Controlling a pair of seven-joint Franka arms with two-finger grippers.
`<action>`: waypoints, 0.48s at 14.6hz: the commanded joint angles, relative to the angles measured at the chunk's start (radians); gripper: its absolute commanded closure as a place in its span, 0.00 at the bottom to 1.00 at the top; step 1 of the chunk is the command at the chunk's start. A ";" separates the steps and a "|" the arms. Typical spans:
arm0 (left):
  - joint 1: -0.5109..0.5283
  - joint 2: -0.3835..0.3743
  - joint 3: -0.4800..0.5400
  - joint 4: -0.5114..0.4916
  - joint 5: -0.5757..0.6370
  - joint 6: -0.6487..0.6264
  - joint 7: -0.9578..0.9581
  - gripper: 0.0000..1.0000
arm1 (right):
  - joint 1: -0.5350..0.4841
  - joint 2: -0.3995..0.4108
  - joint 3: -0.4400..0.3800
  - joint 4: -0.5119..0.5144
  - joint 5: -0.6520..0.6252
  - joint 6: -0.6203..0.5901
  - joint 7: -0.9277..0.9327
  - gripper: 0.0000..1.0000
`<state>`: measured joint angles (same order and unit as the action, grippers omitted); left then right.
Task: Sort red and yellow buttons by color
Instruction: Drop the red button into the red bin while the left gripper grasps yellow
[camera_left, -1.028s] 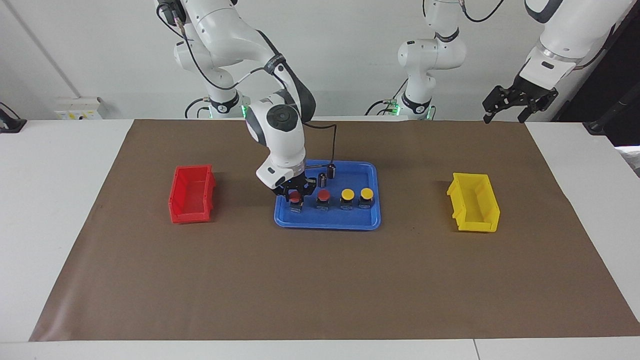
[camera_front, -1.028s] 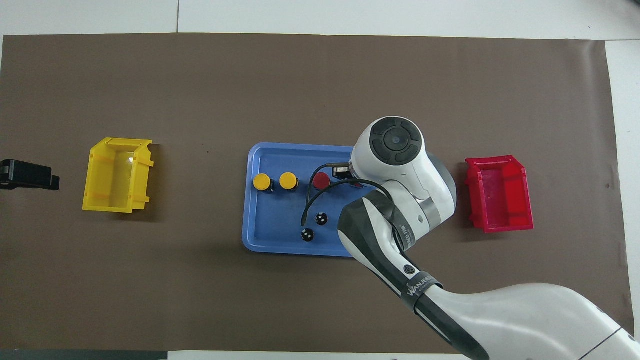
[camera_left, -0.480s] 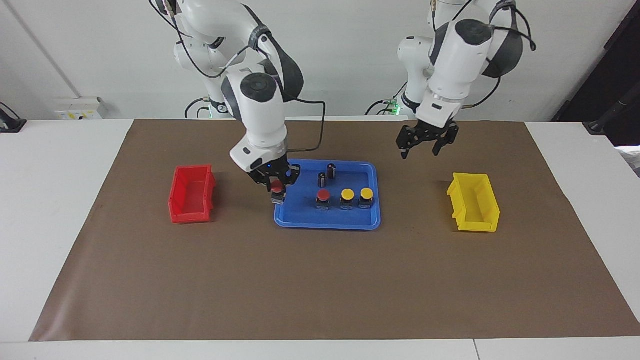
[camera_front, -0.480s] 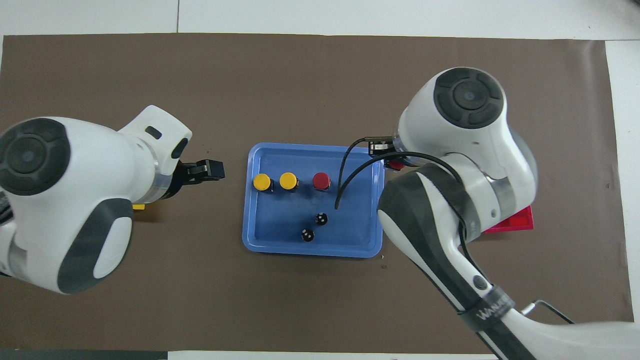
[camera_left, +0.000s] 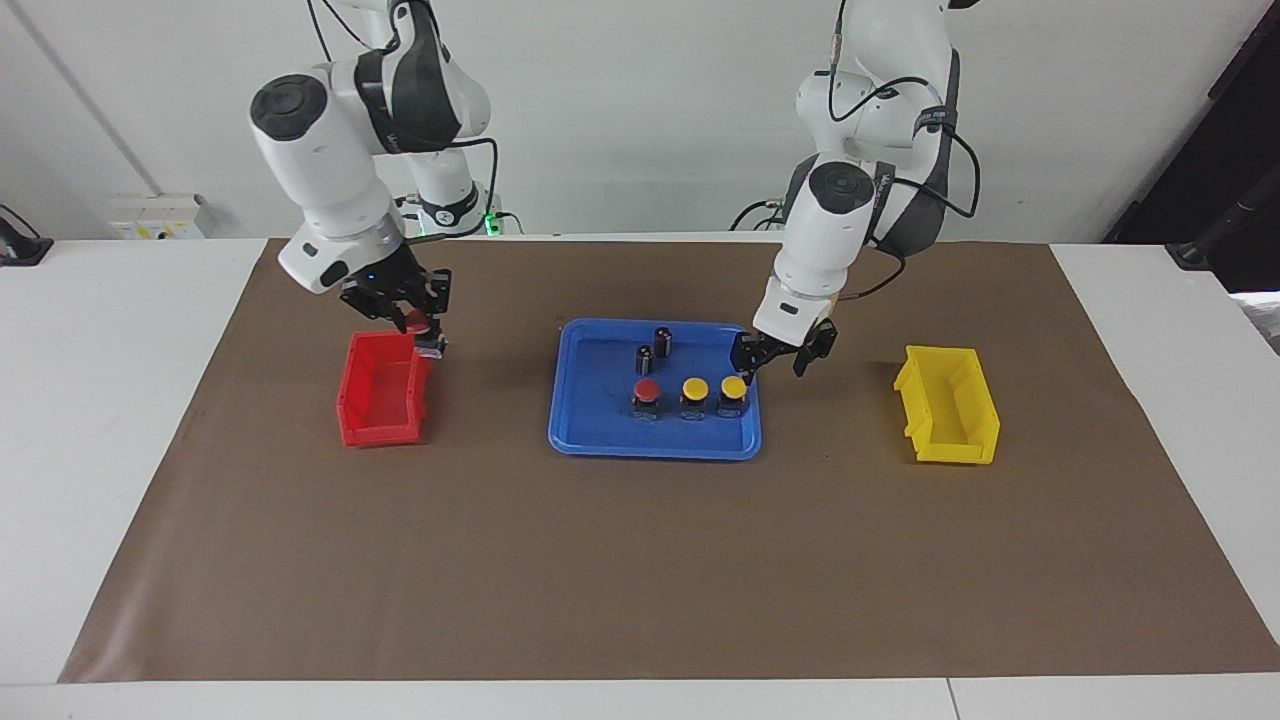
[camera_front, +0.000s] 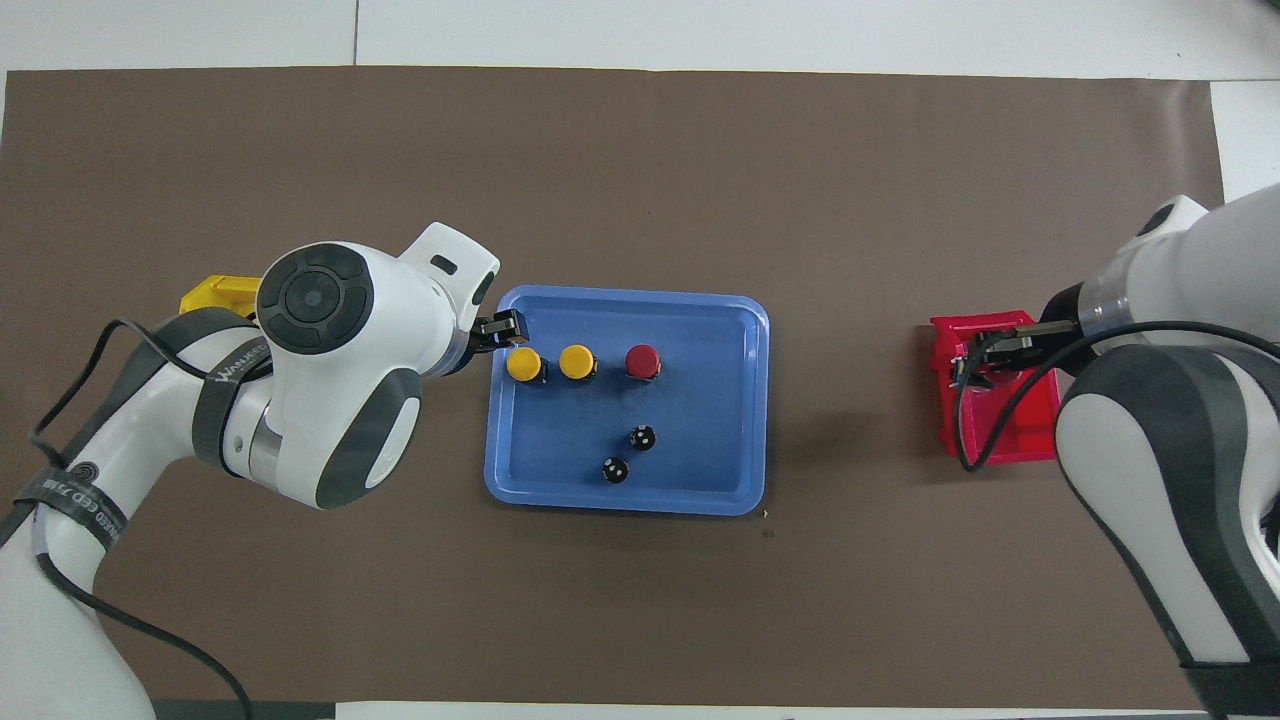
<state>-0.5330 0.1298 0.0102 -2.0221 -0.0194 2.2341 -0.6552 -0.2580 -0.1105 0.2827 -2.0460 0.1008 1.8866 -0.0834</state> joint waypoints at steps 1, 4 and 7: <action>-0.047 0.019 0.016 0.005 0.010 0.036 -0.086 0.24 | -0.056 -0.058 0.010 -0.127 0.030 0.083 -0.090 0.81; -0.050 0.019 0.016 0.005 0.010 0.038 -0.093 0.24 | -0.104 -0.058 0.010 -0.167 0.030 0.117 -0.137 0.81; -0.064 0.019 0.016 0.000 0.010 0.036 -0.093 0.25 | -0.104 -0.051 0.010 -0.244 0.030 0.238 -0.156 0.81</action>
<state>-0.5732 0.1464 0.0100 -2.0213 -0.0194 2.2594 -0.7290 -0.3473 -0.1336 0.2812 -2.2182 0.1031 2.0510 -0.2068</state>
